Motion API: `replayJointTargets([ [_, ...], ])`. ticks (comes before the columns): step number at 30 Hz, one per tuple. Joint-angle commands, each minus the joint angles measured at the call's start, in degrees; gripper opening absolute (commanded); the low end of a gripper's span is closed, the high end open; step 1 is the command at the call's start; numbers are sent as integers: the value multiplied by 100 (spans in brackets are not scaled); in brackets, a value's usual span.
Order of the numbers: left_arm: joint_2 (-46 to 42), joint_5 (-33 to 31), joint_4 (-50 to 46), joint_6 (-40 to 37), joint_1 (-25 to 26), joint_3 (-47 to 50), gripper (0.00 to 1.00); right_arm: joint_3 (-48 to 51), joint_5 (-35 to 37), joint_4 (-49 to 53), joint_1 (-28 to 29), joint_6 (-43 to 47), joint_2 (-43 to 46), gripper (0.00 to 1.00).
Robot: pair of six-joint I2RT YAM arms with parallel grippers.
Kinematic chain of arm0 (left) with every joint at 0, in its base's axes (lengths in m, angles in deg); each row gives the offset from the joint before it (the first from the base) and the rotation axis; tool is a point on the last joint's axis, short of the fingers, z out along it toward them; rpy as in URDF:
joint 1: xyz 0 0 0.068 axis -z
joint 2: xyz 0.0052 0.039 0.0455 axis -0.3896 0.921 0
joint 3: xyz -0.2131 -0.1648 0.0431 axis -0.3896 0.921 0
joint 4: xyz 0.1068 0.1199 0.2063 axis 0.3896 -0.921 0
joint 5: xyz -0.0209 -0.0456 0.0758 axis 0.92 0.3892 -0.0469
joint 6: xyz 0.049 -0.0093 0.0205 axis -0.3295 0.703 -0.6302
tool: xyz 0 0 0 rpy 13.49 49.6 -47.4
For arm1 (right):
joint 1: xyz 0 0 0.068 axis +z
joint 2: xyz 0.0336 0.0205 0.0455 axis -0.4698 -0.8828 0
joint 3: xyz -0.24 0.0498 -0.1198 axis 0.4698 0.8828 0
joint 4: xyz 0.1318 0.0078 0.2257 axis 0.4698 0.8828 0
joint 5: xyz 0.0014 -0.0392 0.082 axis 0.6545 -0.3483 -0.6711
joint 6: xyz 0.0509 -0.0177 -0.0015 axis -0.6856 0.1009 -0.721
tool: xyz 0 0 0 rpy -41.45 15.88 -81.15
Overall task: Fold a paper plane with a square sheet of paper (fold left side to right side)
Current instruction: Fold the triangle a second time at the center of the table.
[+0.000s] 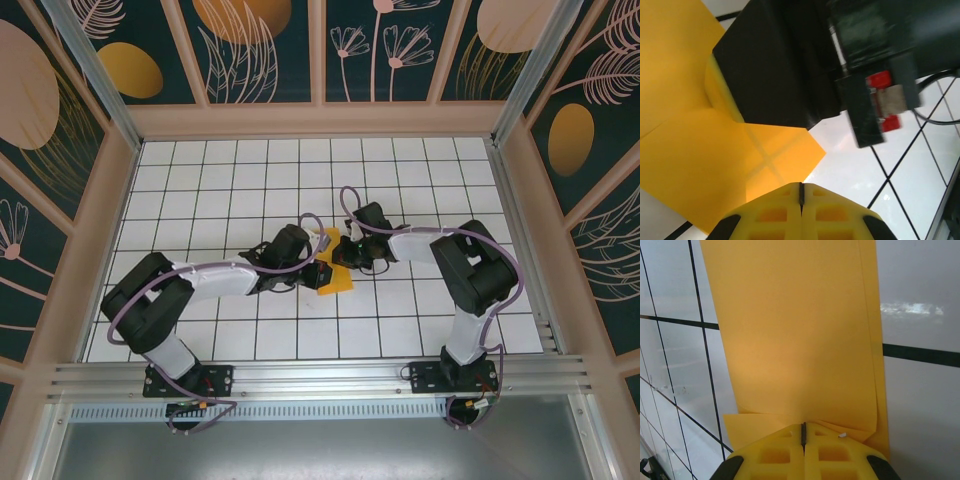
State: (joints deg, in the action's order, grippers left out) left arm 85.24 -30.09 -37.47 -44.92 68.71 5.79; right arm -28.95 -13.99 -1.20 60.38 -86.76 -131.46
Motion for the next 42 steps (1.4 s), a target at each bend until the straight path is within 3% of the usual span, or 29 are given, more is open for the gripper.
replayJointTargets([
  [1,284,22,-142,-122,23,-102,6,73,207,468,-16,88,-151,2],
  [16,540,11,-115,-87,27,536,4,77,294,543,-19,115,-148,2],
  [31,-105,39,-10,162,22,1202,4,113,295,543,-19,115,-137,2],
  [42,-798,-231,-391,-112,10,529,5,108,286,574,-19,123,-116,2],
])
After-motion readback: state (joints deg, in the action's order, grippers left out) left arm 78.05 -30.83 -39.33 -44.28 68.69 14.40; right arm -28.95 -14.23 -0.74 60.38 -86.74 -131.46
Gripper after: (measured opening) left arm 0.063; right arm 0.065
